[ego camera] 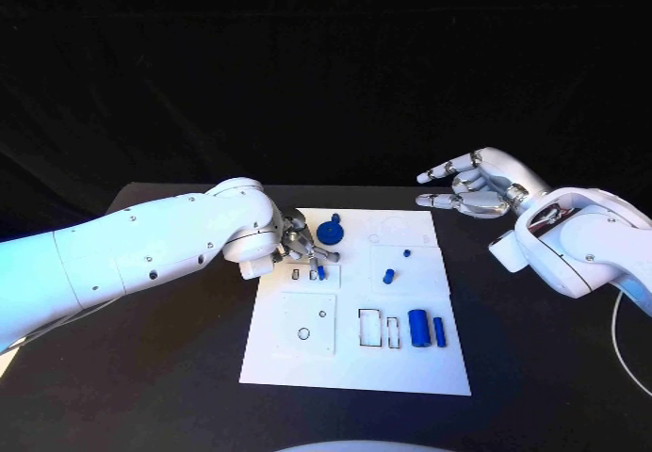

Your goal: Assemble the parts on the task board

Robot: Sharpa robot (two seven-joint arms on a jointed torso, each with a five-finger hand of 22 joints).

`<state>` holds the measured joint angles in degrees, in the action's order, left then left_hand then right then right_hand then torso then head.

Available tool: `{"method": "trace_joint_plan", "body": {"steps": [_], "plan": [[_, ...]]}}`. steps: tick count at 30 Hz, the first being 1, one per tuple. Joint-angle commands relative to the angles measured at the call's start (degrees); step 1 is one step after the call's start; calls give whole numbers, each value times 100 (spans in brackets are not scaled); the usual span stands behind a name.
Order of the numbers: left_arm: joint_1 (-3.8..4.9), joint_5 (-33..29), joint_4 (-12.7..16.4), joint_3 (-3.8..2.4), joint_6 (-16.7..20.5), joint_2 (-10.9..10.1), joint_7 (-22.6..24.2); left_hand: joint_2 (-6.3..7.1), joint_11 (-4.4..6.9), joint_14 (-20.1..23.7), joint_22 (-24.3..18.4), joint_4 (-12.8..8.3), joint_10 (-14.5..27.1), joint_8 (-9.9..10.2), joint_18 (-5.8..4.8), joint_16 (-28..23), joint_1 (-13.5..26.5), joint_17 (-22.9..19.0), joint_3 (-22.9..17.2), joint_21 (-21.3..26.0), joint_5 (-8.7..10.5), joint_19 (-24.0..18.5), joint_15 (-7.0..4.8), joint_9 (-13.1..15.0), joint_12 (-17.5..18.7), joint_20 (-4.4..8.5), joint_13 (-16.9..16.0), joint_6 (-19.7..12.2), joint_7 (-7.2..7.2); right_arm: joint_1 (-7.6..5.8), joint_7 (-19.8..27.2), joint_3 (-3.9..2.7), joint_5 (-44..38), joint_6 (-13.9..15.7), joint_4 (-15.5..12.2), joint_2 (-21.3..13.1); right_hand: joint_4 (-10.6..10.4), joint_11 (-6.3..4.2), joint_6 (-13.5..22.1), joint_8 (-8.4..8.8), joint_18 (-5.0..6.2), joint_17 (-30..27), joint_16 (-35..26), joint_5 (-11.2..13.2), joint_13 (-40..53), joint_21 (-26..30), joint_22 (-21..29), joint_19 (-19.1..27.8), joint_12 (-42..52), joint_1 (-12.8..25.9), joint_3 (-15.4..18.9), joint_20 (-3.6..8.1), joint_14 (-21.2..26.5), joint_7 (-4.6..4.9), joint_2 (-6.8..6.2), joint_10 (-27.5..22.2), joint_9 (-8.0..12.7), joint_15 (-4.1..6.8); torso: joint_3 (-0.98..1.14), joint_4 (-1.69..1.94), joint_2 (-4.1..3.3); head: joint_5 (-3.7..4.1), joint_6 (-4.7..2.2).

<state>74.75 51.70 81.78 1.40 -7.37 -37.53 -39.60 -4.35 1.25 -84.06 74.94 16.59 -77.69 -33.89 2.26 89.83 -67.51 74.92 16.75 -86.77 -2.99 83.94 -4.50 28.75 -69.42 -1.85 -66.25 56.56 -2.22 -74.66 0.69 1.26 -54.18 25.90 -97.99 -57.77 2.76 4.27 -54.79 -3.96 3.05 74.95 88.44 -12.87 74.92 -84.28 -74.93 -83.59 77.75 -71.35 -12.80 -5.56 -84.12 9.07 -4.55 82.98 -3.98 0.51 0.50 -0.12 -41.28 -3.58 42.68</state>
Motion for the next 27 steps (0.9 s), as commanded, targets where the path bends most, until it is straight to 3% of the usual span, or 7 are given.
{"method": "trace_joint_plan", "body": {"steps": [1, 27], "plan": [[10, 143, -29, 0, -324, 36, -797, -23, 44, -594, 963, -4, -14, -38, -109, 17, 29, 1508, 30, -27, 20, 391, -53, 27, -34, 55, -18, -50, -3, 0, -44, 0, -23, -36, 6, 16, -4, -35, -50, -17, -15, 1142, -29, -22, 655, 30, -118, 30, 14, -46, 45, -9, -503, -10, -3, -4, -5, -13, 4, -1, 0, 1, 17], [7, 136, -320, 21, -570, 268, -843, -132, 59, -594, 1008, -55, -18, -218, -117, 17, -186, 1508, -14, -50, 10, 405, -66, 257, -48, 69, -33, -164, 14, 4, -98, 4, -34, -103, 52, 60, -13, -37, -58, -18, -12, 1128, -37, -41, 655, 38, -101, 38, 15, -38, 59, -7, -499, -11, 0, -2, -5, -12, 4, 4, 1, 5, 80]]}}
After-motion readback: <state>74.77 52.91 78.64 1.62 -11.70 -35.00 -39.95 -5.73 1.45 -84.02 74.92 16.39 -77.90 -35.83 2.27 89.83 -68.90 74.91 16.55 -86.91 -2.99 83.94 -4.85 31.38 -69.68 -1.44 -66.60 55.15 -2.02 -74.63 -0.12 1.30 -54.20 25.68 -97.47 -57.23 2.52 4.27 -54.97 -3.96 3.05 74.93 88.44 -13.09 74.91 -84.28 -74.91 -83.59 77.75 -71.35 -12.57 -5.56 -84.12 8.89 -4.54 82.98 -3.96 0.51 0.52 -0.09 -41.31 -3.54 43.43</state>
